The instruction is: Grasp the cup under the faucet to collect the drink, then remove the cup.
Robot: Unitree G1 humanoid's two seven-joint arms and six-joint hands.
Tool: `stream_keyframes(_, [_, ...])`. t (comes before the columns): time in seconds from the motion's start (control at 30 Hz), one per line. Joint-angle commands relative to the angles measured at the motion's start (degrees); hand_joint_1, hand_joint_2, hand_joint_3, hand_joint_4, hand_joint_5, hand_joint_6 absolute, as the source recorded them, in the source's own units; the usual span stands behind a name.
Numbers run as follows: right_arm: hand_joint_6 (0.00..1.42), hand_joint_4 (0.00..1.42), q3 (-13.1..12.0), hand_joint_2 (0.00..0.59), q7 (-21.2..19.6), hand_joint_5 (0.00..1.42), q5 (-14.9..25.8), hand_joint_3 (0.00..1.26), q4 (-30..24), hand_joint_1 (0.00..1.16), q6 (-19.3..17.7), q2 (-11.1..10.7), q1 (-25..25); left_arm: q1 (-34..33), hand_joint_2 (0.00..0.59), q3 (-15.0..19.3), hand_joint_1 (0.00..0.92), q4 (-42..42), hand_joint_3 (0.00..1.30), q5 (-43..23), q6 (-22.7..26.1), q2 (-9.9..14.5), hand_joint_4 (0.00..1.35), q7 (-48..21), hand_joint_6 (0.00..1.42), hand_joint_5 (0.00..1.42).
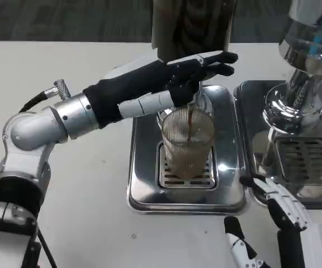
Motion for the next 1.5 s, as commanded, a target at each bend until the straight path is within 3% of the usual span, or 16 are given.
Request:
stream_keyframes(0.03, [0.20,0.20,-0.71,0.376,0.82,0.20,1.70,0.30,-0.82,0.37,-1.24,-0.15,0.34,3.11,0.048,-2.64,0.000,1.29,0.10,4.33,0.19,0.83,0.00,-0.49,0.00,0.00])
stream_keyframes(0.17, [0.20,0.18,-1.43,0.350,1.91,0.20,4.17,0.26,-0.80,0.39,-2.18,0.01,0.18,3.31,0.048,-3.72,0.000,1.22,0.10,4.89,-0.87,1.24,0.00,0.67,0.00,0.00])
stream_keyframes(0.33, [0.23,0.12,-2.90,0.277,5.65,0.18,11.68,0.18,0.21,0.47,-5.10,0.22,-0.92,3.43,0.050,-4.39,0.000,1.22,0.10,5.66,-1.74,1.61,0.00,1.80,0.00,0.00])
stream_keyframes(0.47, [0.21,0.06,-4.22,0.240,11.61,0.14,18.37,0.11,0.68,0.54,-6.31,0.01,-3.17,3.53,0.052,-4.89,0.000,1.24,0.10,6.16,-2.37,1.94,0.00,2.58,0.00,0.00])
stream_keyframes(0.7, [0.16,0.02,-6.29,0.215,20.95,0.08,24.23,0.02,0.77,0.63,-4.50,0.07,-7.59,3.64,0.056,-5.54,0.000,1.19,0.10,6.31,-2.84,2.28,0.00,3.45,0.00,0.00])
stream_keyframes(1.13, [0.10,0.00,-8.32,0.217,32.97,0.00,28.62,0.00,3.39,0.65,1.40,0.56,-16.51,3.44,0.056,-5.80,0.000,1.08,0.10,6.36,-3.17,2.60,0.00,4.06,0.00,0.00])
stream_keyframes(1.5, [0.08,0.00,-8.64,0.214,35.05,0.00,29.61,0.00,8.92,0.65,1.19,1.67,-22.31,3.55,0.056,-6.10,0.000,0.84,0.10,6.74,-3.62,2.91,0.00,4.50,0.00,0.00])
